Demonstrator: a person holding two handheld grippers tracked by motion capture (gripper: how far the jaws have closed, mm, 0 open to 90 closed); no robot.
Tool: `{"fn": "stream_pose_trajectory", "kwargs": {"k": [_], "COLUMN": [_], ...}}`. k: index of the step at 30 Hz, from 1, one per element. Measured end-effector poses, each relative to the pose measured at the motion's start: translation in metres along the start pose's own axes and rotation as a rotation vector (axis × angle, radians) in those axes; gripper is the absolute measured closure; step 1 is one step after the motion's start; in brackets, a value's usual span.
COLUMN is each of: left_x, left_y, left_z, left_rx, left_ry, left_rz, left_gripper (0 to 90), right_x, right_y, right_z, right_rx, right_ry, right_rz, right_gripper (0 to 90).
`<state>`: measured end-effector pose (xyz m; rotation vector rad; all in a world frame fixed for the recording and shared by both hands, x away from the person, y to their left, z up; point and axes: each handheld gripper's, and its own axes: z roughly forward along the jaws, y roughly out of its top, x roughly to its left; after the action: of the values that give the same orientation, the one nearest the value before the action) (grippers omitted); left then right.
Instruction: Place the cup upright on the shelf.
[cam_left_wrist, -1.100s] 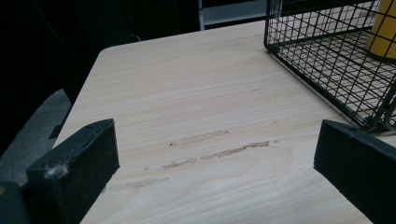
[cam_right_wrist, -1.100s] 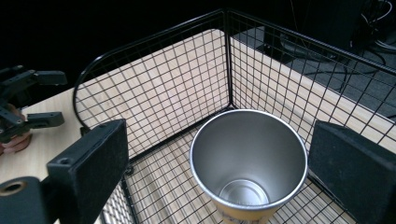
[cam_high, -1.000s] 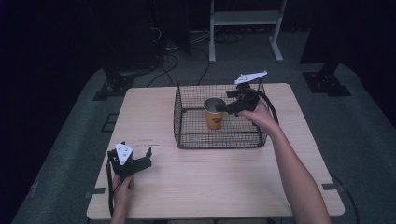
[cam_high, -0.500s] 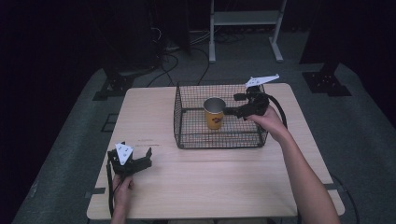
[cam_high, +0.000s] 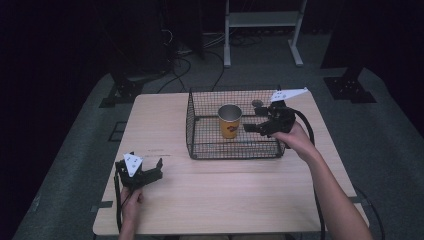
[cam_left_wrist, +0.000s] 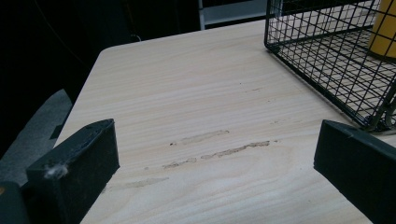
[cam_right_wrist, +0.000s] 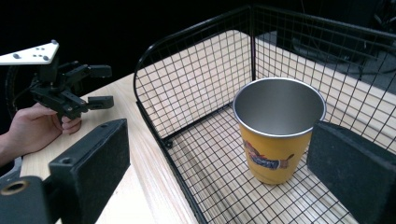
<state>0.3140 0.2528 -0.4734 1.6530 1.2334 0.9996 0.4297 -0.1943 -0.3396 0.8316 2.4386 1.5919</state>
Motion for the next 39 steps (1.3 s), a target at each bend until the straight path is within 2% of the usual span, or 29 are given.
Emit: {"fn": "stream_pose_trajectory", "kwargs": {"k": [11, 31, 39], "left_x": [0.0, -0.001, -0.001], "left_y": [0.0, 0.0, 0.0], "left_z": [0.0, 0.0, 0.0], "left_rx": [0.002, 0.001, 0.001], "left_ry": [0.001, 0.003, 0.003], "left_rz": [0.002, 0.002, 0.003], "left_gripper": [0.0, 0.0, 0.0], "right_x": [0.012, 0.026, 0.026], "right_y": [-0.015, -0.054, -0.071], "right_z": [-0.019, -0.04, -0.047], "right_rx": [-0.044, -0.042, -0.04], "right_ry": [0.021, 0.035, 0.026], "right_rz": [-0.006, 0.005, 0.022], "right_gripper": [5.5, 5.5, 5.5]}}
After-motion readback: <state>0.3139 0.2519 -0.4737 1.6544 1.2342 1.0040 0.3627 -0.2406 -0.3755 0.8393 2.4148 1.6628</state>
